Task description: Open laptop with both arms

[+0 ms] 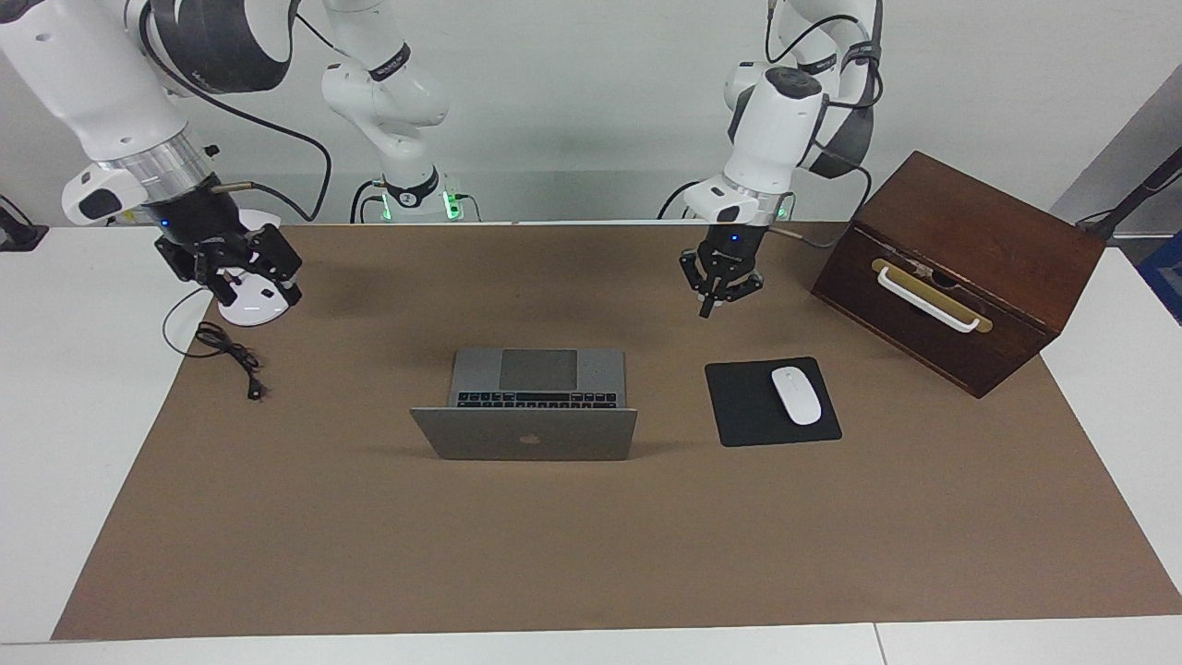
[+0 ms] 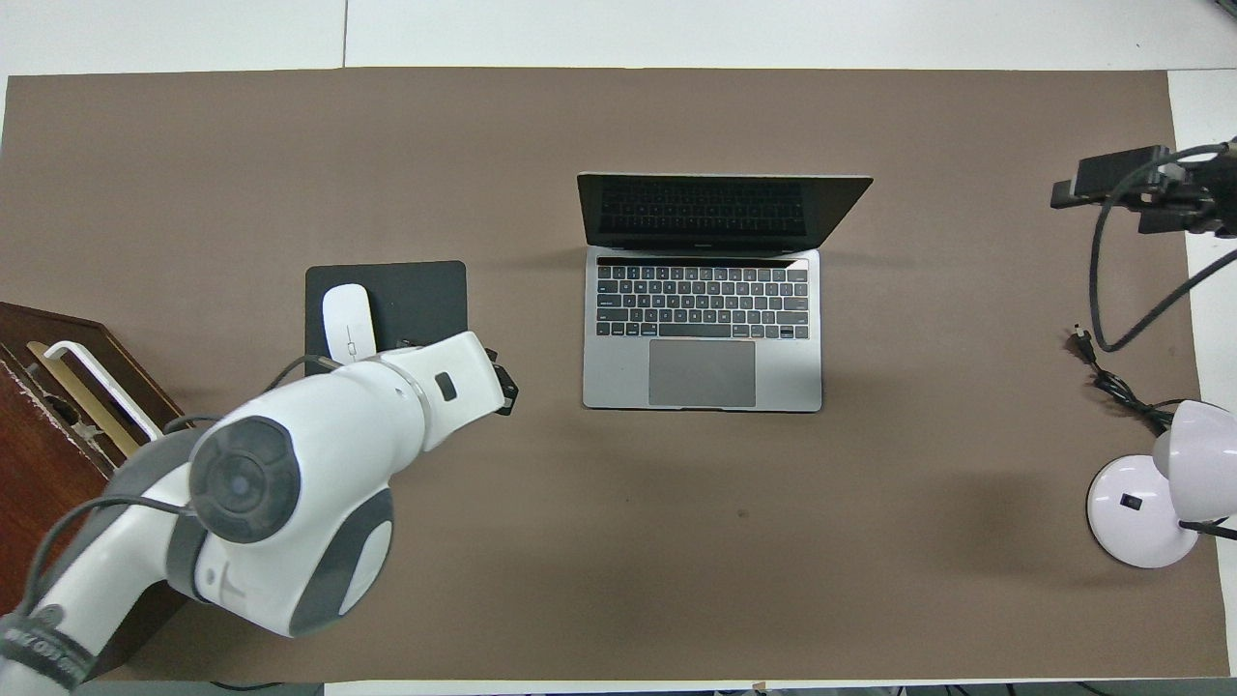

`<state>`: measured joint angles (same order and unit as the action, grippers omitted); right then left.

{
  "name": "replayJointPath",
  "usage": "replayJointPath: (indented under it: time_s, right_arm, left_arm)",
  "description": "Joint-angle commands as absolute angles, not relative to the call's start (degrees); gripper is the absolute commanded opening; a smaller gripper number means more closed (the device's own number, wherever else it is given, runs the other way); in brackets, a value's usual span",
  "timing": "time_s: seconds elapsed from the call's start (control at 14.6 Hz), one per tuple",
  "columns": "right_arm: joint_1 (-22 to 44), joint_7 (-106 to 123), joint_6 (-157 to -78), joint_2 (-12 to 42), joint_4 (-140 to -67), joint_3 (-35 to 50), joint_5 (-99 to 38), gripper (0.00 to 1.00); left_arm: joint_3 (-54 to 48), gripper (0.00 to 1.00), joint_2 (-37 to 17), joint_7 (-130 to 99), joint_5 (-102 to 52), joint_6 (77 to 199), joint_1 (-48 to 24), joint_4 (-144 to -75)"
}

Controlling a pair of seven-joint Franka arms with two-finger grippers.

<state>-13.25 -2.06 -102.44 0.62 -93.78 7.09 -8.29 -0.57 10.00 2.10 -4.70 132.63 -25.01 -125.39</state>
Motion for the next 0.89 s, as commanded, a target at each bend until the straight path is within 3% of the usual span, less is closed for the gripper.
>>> replayJointPath:
  time_s: [0.0, 0.82]
  right_arm:
    - [-13.97, -0.88, -98.98, -0.70, -93.43, 7.73, -3.54, 1.00]
    - [-14.41, 4.13, -94.66, -2.20, -91.41, 7.56, 3.43, 1.00]
  left_arm:
    - [-1.06, 1.00, 12.03, 3.16, -4.66, 127.62, -21.10, -123.92]
    - [-1.06, 1.00, 15.55, 8.79, -4.39, 115.58, -2.73, -119.44]
